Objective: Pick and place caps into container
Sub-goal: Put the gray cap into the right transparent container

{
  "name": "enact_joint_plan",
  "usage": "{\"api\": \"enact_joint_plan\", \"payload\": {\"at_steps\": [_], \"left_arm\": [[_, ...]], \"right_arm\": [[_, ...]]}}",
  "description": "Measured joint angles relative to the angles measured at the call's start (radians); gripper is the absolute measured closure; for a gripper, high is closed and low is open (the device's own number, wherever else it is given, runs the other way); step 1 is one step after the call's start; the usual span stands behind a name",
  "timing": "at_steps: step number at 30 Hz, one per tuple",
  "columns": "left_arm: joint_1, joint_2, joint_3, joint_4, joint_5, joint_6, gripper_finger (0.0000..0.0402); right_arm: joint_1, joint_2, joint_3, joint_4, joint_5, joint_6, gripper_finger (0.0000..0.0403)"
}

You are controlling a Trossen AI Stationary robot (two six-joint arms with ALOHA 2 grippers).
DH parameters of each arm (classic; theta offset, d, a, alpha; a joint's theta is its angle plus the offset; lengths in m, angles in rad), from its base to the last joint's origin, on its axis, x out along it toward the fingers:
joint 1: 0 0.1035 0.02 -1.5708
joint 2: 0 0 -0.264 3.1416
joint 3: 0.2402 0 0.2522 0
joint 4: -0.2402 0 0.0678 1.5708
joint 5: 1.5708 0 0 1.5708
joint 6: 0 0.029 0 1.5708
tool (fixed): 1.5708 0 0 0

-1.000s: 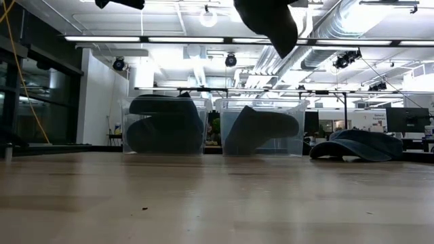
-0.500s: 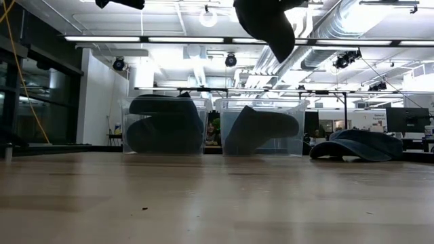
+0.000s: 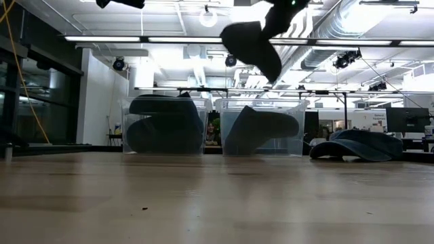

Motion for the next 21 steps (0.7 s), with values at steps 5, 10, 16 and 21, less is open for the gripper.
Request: {"api": "enact_joint_plan", "payload": {"at_steps": [5, 10, 16, 21], "left_arm": [[0.000, 0.000, 0.000, 0.000, 0.003, -0.002, 0.0328], [0.000, 0.000, 0.001, 0.000, 0.003, -0.002, 0.0328], [0.000, 0.000, 0.001, 0.000, 0.003, -0.002, 0.0328], [0.000, 0.000, 0.001, 0.000, 0.010, -0.002, 0.0328]], "right_arm": [[-0.022, 0.070, 0.000, 0.000, 0.001, -0.007, 0.0388], [-0.034, 0.136, 0.000, -0.009, 0.001, -0.007, 0.0388], [-0.033, 0.201, 0.000, -0.060, -0.013, -0.008, 0.0388], [-0.036, 0.247, -0.001, -0.107, -0.004, -0.007, 0.0388]]}}
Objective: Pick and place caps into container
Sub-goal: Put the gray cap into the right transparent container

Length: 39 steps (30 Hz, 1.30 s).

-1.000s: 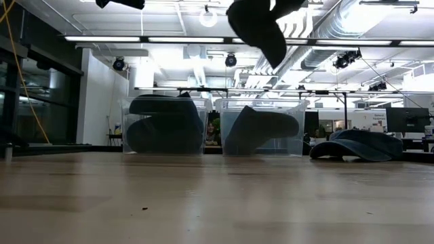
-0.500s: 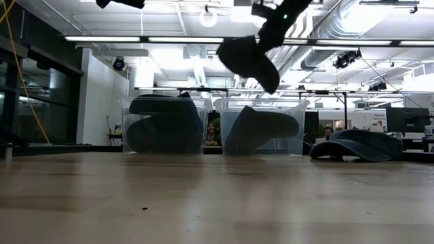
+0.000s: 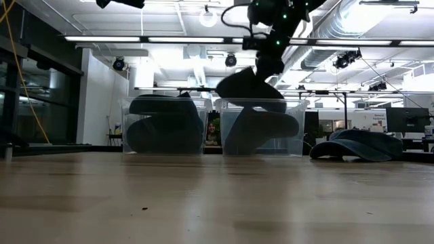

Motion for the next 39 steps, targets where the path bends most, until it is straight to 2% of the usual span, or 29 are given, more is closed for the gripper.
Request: {"api": "enact_joint_plan", "payload": {"at_steps": [10, 29, 39], "left_arm": [[0.000, 0.000, 0.000, 0.000, 0.002, 0.000, 0.0328], [0.000, 0.000, 0.000, 0.000, 0.005, -0.001, 0.0328], [0.000, 0.000, 0.000, 0.000, 0.016, -0.001, 0.0328]], "right_arm": [[-0.017, 0.015, 0.000, -0.087, -0.011, 0.007, 0.0388], [-0.070, 0.021, 0.000, -0.113, -0.147, 0.001, 0.0388], [-0.069, 0.083, 0.000, -0.153, -0.192, 0.008, 0.0388]]}}
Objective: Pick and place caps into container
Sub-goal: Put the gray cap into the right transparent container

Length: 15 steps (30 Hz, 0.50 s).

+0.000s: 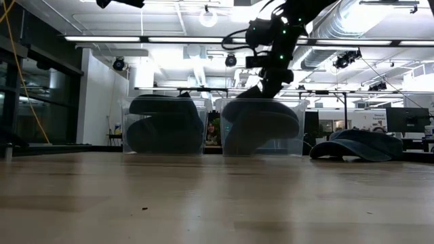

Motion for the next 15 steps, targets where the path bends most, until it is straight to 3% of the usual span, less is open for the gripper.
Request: {"api": "enact_joint_plan", "payload": {"at_steps": [7, 15], "left_arm": [[0.000, 0.000, 0.000, -0.001, 0.000, 0.000, 0.0328], [0.000, 0.000, 0.000, -0.001, 0.005, -0.014, 0.0328]], "right_arm": [[-0.001, 0.016, 0.000, -0.002, -0.026, 0.000, 0.0386], [0.000, 0.016, 0.000, -0.006, -0.023, 0.018, 0.0297]]}}
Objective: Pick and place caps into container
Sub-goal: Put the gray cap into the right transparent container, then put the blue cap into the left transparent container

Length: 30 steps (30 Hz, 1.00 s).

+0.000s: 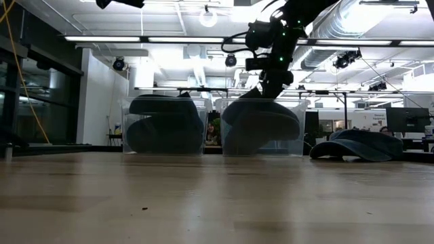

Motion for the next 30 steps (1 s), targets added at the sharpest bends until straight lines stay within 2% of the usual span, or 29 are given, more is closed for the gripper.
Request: {"api": "enact_joint_plan", "payload": {"at_steps": [8, 14, 24, 27, 30], "left_arm": [[0.000, 0.000, 0.000, 0.000, 0.001, -0.008, 0.0328], [0.000, 0.000, 0.000, 0.000, 0.001, -0.008, 0.0328], [0.000, 0.000, 0.000, 0.001, 0.001, -0.011, 0.0328], [0.000, 0.000, 0.000, 0.001, 0.001, -0.011, 0.0328], [0.000, 0.000, 0.000, 0.001, 0.002, -0.011, 0.0328]], "right_arm": [[0.011, -0.010, 0.001, -0.032, 0.006, 0.020, 0.0230], [0.013, -0.063, 0.001, -0.027, 0.001, 0.020, 0.0210], [0.015, -0.188, 0.001, -0.034, 0.000, 0.045, 0.0213], [0.015, -0.222, 0.001, -0.031, -0.031, 0.076, 0.0231], [0.014, -0.238, 0.001, -0.013, -0.048, 0.111, 0.0273]]}}
